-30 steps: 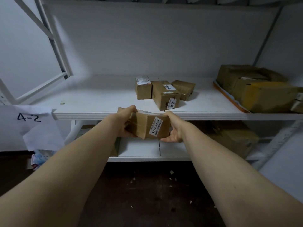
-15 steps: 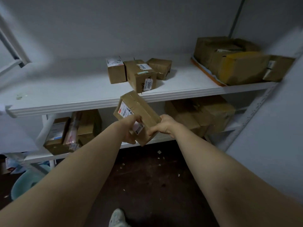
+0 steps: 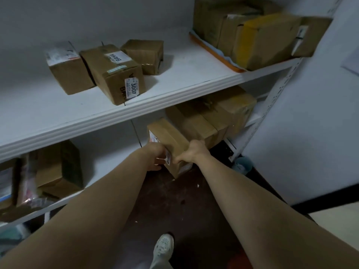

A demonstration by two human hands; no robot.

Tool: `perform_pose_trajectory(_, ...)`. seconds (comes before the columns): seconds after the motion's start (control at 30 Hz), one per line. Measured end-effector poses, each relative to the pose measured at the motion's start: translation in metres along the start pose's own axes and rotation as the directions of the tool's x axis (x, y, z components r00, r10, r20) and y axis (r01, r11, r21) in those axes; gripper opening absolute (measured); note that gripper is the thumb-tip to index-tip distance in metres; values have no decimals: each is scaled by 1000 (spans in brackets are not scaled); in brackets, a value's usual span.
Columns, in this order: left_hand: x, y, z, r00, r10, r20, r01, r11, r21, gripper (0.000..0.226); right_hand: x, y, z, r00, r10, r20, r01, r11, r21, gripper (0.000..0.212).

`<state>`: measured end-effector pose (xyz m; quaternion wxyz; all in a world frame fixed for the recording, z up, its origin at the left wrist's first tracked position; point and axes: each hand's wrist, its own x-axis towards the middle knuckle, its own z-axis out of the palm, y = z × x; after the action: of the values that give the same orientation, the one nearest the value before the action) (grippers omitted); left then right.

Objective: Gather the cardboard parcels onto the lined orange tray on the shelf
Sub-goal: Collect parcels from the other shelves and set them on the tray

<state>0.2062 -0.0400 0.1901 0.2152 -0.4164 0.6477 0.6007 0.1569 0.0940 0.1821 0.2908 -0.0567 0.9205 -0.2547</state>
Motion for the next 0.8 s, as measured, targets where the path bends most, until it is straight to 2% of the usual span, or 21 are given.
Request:
perform_pose_trajectory(0.1,36,11,4,1000,20,6,-20,1000,23,37,23,-1,5,997,-2,-75,-6,995,-102,81)
perform_pose_trajectory(0.2,66,21,7,1000,22,0,-22,1000,1,24,50,-3,11,995,-2,-95,-8,994,-109,74)
perform_pose_trajectory(0.4,114,42,16,999,46,-2,-46,994,-102,17,101,-9,28,975,-54,-217,21,988,-150,74)
perform_pose_trajectory(0.5,136,51,17,998,68,12,-65,984,-166,30,123,-11,33,964,-75,-254,30,983,-180,74)
perform_pose_trajectory(0.6,156,58,17,997,80,13,-76,973,-218,32,140,-10,40,948,-104,-301,32,971,-237,59)
perform_pose_trajectory(0.7,170,60,19,996,80,29,-71,972,-226,32,152,-5,50,921,-216,-325,93,930,-356,35)
perform_pose_trajectory(0.8,179,59,21,996,76,48,-62,967,-249,32,158,-2,58,929,-247,-275,132,916,-378,34)
